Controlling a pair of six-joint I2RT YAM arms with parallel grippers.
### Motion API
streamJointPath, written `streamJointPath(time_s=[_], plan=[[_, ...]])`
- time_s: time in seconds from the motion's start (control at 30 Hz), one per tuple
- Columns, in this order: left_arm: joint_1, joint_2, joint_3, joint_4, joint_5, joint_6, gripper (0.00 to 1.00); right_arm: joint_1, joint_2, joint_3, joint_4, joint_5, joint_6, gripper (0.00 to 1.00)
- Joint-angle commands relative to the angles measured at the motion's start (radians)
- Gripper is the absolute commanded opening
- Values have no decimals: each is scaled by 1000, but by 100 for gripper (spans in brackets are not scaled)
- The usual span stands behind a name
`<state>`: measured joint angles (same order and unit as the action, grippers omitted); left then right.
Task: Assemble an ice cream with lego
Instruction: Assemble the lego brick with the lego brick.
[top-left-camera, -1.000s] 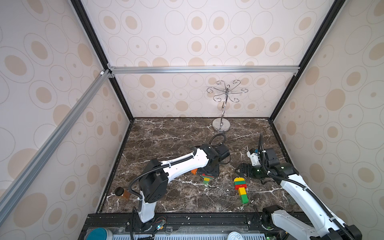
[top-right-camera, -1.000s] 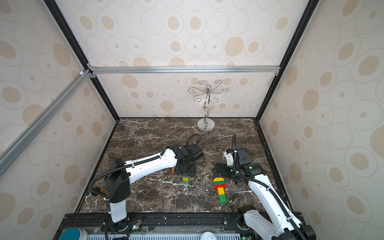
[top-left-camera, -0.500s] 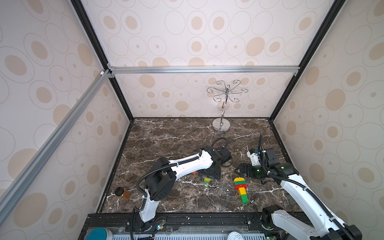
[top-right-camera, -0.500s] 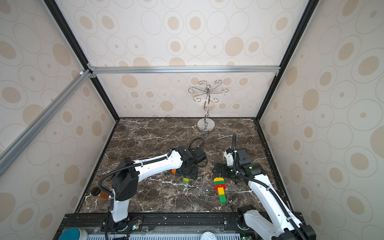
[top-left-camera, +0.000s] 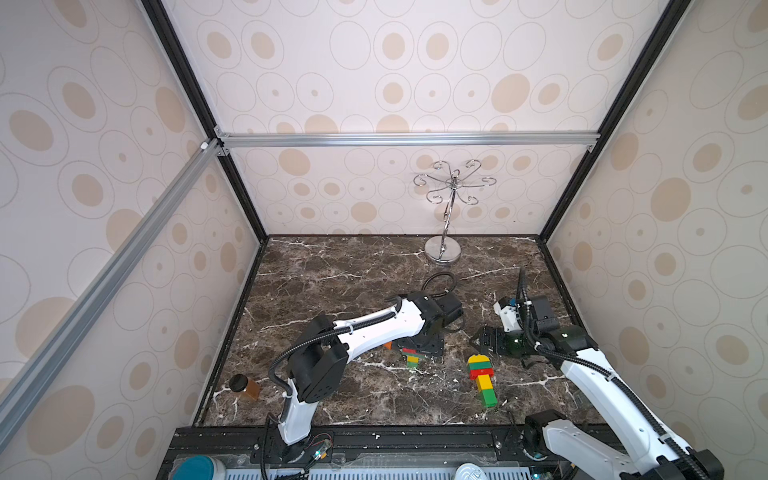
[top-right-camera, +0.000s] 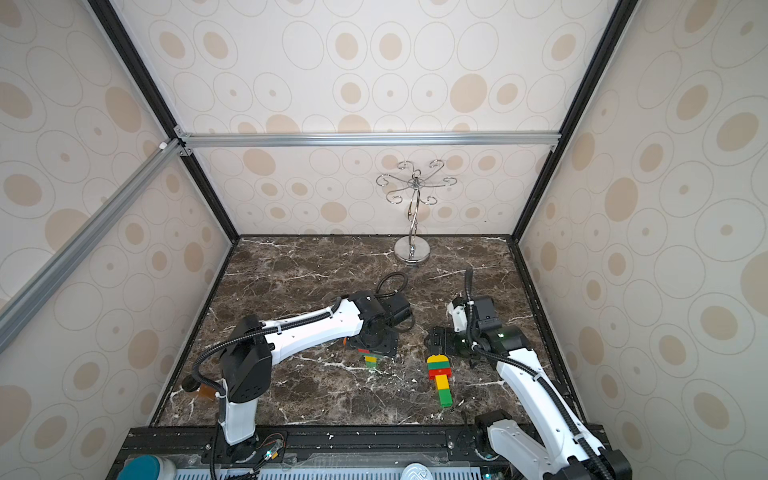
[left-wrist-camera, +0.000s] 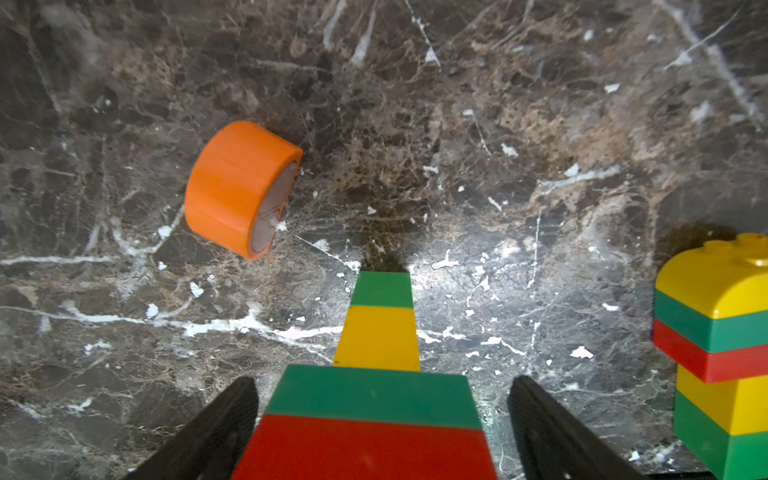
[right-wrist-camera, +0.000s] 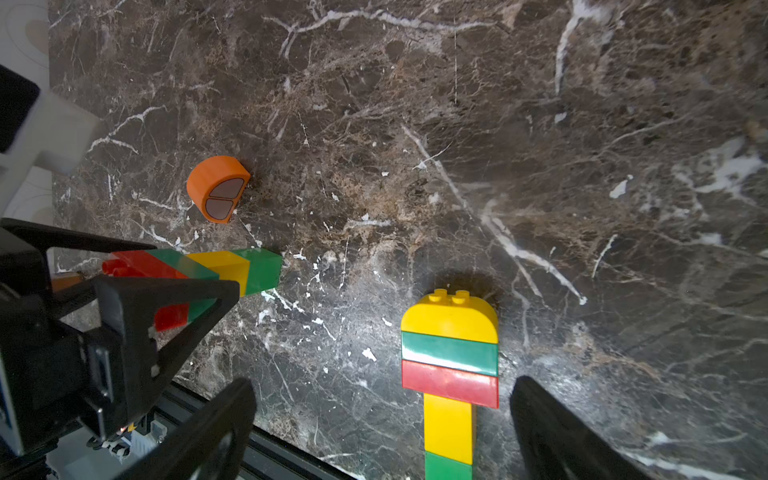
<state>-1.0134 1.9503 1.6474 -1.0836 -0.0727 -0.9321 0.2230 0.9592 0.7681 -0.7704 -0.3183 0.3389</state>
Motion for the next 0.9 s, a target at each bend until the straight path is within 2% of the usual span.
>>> streamJointPath(time_s=[0.0, 0.37, 0.53, 0.67, 0.87], plan=[[-4, -56, 46, -47, -37, -10, 100, -7, 4, -10, -9, -4, -9, 98], [-6, -134, 168, -145, -145, 56, 100, -7, 21, -4, -15, -7, -14, 98], [25, -185, 181, -176, -204, 92, 100, -7, 26, -4, -18, -2, -14, 98], [97, -261, 92, -161, -249, 137, 100, -7, 29, -1, -21, -1, -14, 98], [236, -383, -162, 2, -187, 240, 100, -7, 29, -1, -25, 4, -13, 98]])
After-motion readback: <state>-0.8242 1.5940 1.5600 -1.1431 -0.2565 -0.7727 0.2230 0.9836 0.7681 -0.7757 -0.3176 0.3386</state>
